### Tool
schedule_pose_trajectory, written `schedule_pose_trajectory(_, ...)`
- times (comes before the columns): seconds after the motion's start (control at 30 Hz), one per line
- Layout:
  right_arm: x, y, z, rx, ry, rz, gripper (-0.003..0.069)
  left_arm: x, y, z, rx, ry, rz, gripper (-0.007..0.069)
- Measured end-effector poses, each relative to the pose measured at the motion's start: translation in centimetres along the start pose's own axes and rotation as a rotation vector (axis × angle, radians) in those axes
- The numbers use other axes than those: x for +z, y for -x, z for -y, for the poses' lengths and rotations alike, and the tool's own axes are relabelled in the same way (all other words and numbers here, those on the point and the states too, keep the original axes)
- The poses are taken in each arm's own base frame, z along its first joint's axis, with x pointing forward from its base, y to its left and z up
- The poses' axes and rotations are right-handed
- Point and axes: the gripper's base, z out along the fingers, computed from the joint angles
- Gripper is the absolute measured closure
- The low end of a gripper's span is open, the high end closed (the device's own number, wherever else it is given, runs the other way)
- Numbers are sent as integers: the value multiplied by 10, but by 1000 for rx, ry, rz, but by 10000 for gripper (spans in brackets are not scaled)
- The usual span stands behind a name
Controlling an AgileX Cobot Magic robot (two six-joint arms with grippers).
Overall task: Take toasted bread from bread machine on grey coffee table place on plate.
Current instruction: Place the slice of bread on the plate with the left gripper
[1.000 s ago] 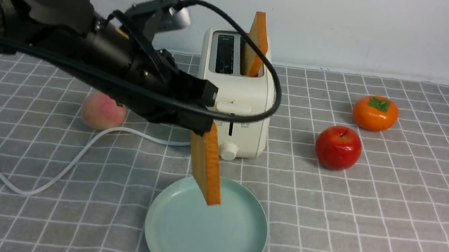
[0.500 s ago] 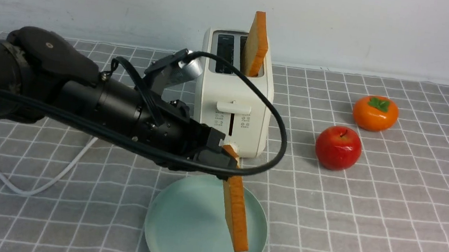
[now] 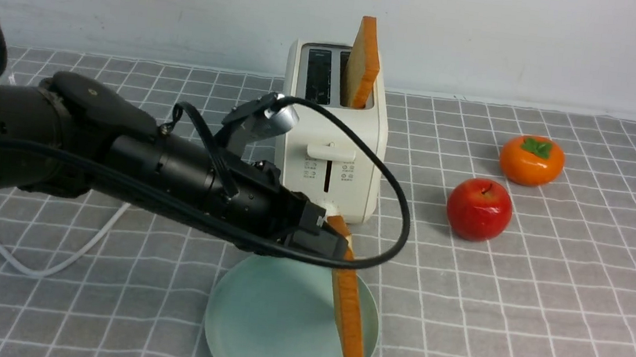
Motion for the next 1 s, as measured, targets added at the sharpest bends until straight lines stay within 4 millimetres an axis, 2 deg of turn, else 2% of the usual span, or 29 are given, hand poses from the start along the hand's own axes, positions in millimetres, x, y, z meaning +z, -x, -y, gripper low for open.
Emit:
schedule_pose_trajectory(0.23, 0, 0, 0, 1, 2, 0, 519, 4, 1, -1, 93, -31, 14, 638)
schedule_pose_trajectory(0.53, 0, 0, -1, 4, 7, 0, 511, 4, -5, -4, 165, -2, -48, 634)
schedule_pose_trajectory(0.67, 0, 0, -2, 13, 21, 0, 509, 4, -4, -6, 170, 14, -42, 585)
schedule_pose_trajectory(0.73, 0, 0, -2, 13, 21, 0, 507, 4, -4, -7, 178, 28, -41, 524)
schedule_pose_trajectory(0.83, 0, 0, -2, 13, 21, 0, 504, 4, -5, -12, 189, 78, -51, 392)
schedule_pose_trajectory(0.87, 0, 0, -2, 13, 21, 0, 504, 4, -4, -12, 186, 80, -49, 384)
schedule_pose_trajectory(0.93, 0, 0, -2, 13, 21, 0, 502, 3, -6, -19, 185, 155, -72, 278)
schedule_pose_trajectory(1.0, 0, 0, -2, 13, 21, 0, 501, 2, -7, -24, 185, 206, -91, 230)
